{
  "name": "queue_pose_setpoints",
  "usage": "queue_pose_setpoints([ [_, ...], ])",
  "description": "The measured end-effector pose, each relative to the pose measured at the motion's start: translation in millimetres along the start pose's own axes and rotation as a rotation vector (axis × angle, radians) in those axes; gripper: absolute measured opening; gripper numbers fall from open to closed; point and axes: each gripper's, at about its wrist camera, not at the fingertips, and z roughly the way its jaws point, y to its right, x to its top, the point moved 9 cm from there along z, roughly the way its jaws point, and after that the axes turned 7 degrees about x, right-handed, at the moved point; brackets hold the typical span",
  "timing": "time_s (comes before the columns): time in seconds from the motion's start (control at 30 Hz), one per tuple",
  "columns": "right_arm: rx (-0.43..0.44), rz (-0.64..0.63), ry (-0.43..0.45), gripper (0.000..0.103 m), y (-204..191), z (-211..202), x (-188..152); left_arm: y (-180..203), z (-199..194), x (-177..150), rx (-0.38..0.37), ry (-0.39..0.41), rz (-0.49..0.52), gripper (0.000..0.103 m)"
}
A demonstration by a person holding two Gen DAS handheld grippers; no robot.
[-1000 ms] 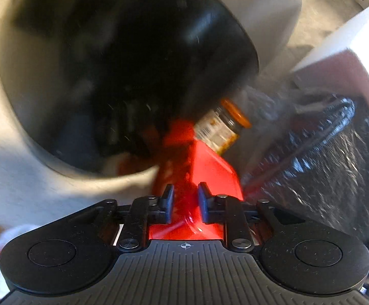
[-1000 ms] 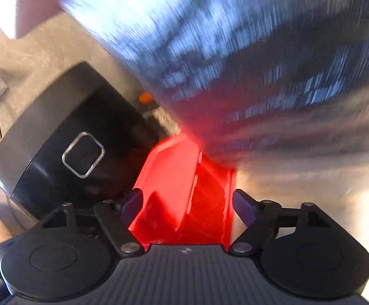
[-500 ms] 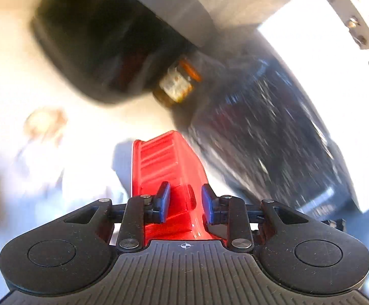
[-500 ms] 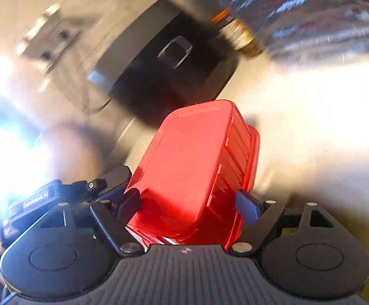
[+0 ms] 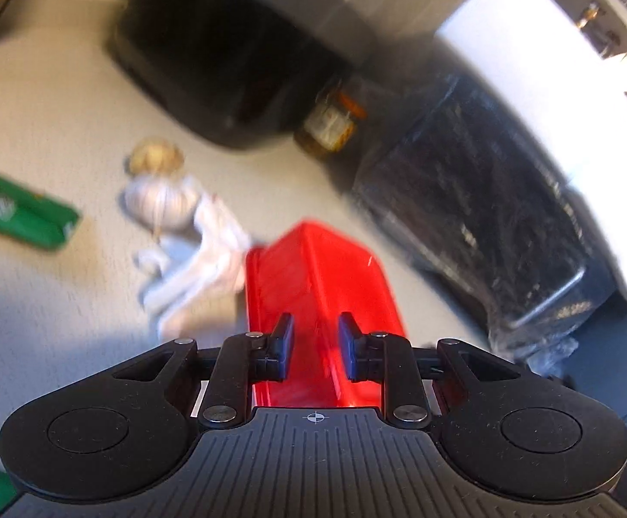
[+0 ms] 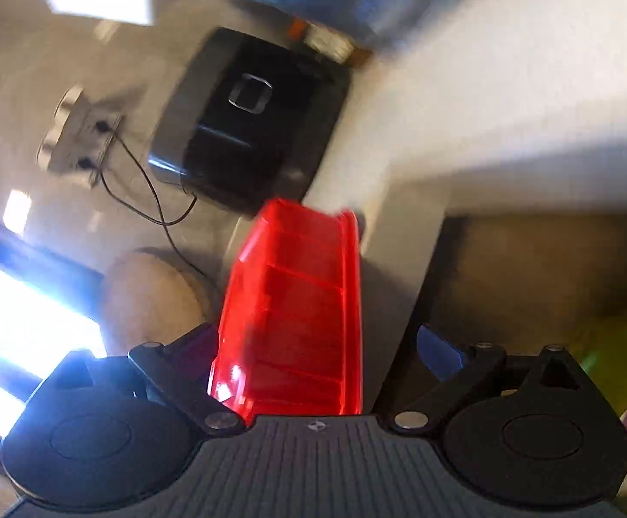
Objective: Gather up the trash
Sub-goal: 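Grasp the red tray and white plastic tray with the left gripper and lift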
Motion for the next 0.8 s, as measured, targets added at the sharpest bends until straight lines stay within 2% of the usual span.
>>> queue_pose_setpoints([
  [0.07,0.069,0.112,-0.041,0.099,6.2,12.0,-7.9,-1.7,0.9,-3.4,-0.022,-0.002,-0.009,0.029],
  [0.13,0.144,0.123,-0.061,0.101,-13.1,17.9,-10.8,-4.3,-2.7,-4.8,-0.031,-0.01,-0.007,0.026],
  [0.2,0.154,0.019,-0.07,0.103,-52.3,24.8,-9.1,-9.0,-11.7,-6.0,-0.021,-0.012,0.004,0.026],
  [0.27,0.193,-0.081,-0.115,0.103,-98.8,41.3,-11.1,-19.6,-31.5,-3.8,0.018,0.014,0.018,0.025],
  [0.37,0.245,-0.174,-0.243,0.103,-157.7,83.6,-30.8,-41.1,-78.4,0.2,0.106,0.122,0.057,0.025],
  [0.47,0.191,-0.276,-0.345,0.103,-183.6,128.6,-58.4,-59.8,-124.1,3.0,0.187,0.226,0.077,0.025],
  [0.57,0.13,-0.366,-0.4,0.103,-194.1,152.1,-76.3,-67.2,-151.2,6.2,0.2,0.265,0.063,0.025],
  [0.7,0.052,-0.536,-0.361,0.103,-210.1,141.9,-74.6,-65.0,-150.9,17.1,0.208,0.271,0.032,0.025],
  [0.8,-0.064,-0.678,-0.282,0.103,-215.5,118.7,-59.9,-63.4,-129.3,21.5,0.249,0.238,0.038,0.025],
])
